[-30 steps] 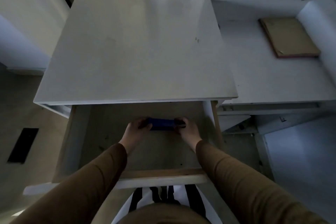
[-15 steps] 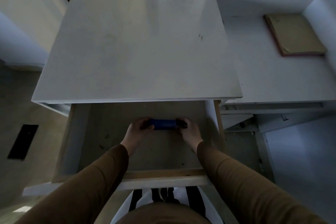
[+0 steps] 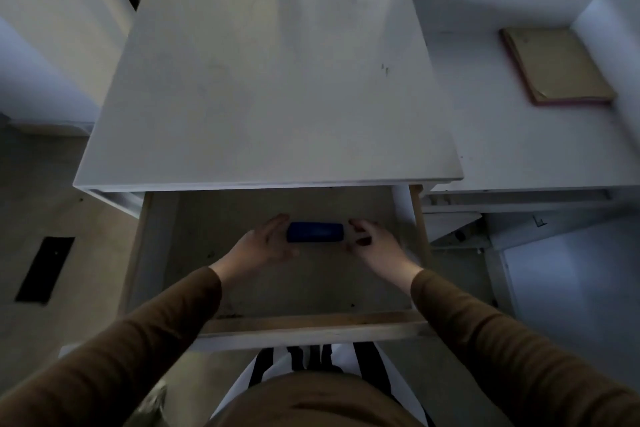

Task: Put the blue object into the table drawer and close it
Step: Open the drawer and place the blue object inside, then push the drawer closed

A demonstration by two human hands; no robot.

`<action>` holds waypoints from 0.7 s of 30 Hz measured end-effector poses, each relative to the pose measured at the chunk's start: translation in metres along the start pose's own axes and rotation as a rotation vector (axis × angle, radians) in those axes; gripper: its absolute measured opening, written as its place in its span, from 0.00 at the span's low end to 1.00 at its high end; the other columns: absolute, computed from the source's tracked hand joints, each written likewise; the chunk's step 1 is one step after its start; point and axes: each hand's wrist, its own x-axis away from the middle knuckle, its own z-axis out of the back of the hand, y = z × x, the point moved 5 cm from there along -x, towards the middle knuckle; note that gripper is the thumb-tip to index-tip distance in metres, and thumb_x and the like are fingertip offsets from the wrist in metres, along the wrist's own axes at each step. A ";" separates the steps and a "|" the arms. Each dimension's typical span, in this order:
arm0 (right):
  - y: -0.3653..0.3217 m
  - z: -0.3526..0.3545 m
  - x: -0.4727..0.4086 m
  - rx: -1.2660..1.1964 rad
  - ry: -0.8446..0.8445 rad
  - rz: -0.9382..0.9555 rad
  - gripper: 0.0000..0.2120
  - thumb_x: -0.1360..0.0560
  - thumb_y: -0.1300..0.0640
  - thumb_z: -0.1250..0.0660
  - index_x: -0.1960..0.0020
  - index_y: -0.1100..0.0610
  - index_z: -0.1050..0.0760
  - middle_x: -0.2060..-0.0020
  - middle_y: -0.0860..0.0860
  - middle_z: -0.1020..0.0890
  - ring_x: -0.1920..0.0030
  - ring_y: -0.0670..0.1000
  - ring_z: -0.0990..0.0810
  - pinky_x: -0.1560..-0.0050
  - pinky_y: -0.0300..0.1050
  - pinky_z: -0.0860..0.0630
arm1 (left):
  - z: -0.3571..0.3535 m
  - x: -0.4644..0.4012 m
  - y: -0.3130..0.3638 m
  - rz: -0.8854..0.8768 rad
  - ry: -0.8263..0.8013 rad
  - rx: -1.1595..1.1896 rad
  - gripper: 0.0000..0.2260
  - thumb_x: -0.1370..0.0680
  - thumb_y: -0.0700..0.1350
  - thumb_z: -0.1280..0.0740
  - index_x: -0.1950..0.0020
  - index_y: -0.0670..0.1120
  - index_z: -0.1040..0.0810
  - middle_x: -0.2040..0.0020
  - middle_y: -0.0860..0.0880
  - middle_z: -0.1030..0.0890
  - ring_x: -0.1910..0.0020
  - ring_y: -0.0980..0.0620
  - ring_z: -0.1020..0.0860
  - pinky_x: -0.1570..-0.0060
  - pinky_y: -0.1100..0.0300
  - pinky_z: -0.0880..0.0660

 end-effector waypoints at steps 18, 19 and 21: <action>-0.036 0.007 0.099 0.746 -0.258 0.445 0.59 0.35 0.30 0.29 0.24 0.35 0.71 0.21 0.38 0.67 0.22 0.44 0.72 0.23 0.50 0.65 | -0.004 0.096 0.023 -0.383 -0.288 -0.528 0.53 0.34 0.63 0.26 0.24 0.71 0.64 0.24 0.70 0.67 0.27 0.71 0.71 0.27 0.61 0.64; -0.039 0.007 0.099 0.797 -0.229 0.486 0.59 0.34 0.29 0.31 0.23 0.36 0.72 0.21 0.39 0.69 0.23 0.44 0.74 0.24 0.49 0.67 | -0.004 0.096 0.027 -0.411 -0.266 -0.572 0.53 0.34 0.63 0.26 0.24 0.69 0.64 0.22 0.67 0.66 0.26 0.69 0.71 0.27 0.60 0.64; -0.044 0.009 0.098 0.854 -0.176 0.534 0.58 0.33 0.28 0.33 0.23 0.38 0.73 0.22 0.40 0.71 0.23 0.45 0.76 0.24 0.49 0.69 | 0.000 0.095 0.033 -0.453 -0.207 -0.650 0.53 0.33 0.64 0.27 0.22 0.66 0.64 0.21 0.63 0.68 0.25 0.64 0.71 0.27 0.60 0.66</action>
